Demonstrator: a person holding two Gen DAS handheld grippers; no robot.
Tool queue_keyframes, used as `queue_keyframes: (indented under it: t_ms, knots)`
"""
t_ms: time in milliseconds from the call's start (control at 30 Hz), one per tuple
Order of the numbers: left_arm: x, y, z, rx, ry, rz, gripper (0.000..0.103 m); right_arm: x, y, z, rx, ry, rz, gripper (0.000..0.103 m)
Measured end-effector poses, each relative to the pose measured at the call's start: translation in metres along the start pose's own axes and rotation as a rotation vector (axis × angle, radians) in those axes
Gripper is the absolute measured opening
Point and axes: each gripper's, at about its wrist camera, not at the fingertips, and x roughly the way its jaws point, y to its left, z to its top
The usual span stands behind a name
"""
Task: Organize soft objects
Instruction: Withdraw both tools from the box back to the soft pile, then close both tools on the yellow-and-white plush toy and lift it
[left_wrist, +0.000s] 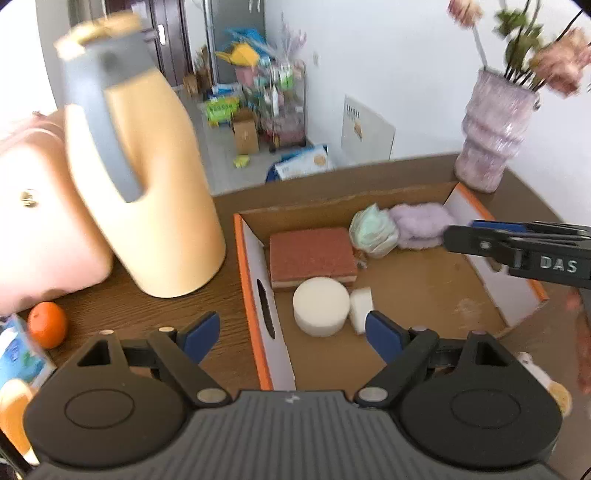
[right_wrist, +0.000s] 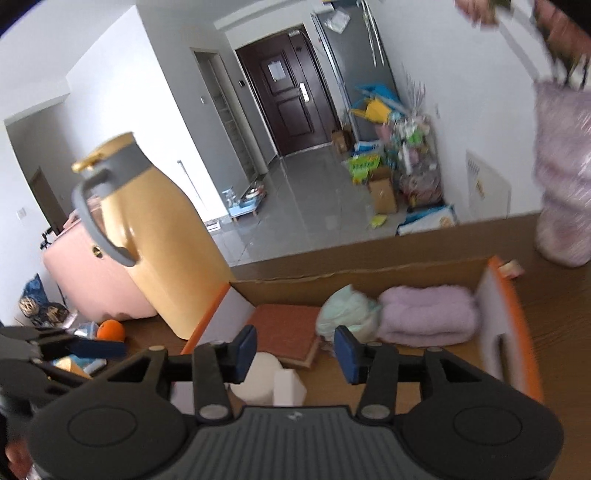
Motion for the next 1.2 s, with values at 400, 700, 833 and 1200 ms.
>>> queue_keyframes:
  t_ms: [400, 700, 833, 1200]
  knots:
    - [-0.149, -0.020, -0.111, -0.089, -0.408, 0.103, 0.100, -0.180, 0.021, -0.088, -0.276, -0.265, -0.165, 0.070]
    - [-0.201, -0.066, -0.254, -0.108, -0.594, 0.148, 0.103, -0.269, 0.040, -0.218, -0.323, -0.347, -0.165, 0.079]
    - [-0.215, -0.078, -0.316, -0.143, -0.587, 0.156, 0.103, -0.292, 0.046, -0.264, -0.290, -0.335, -0.169, 0.081]
    - [-0.218, -0.092, -0.356, -0.134, -0.552, 0.138, 0.103, -0.288, 0.056, -0.307, -0.278, -0.292, -0.193, 0.086]
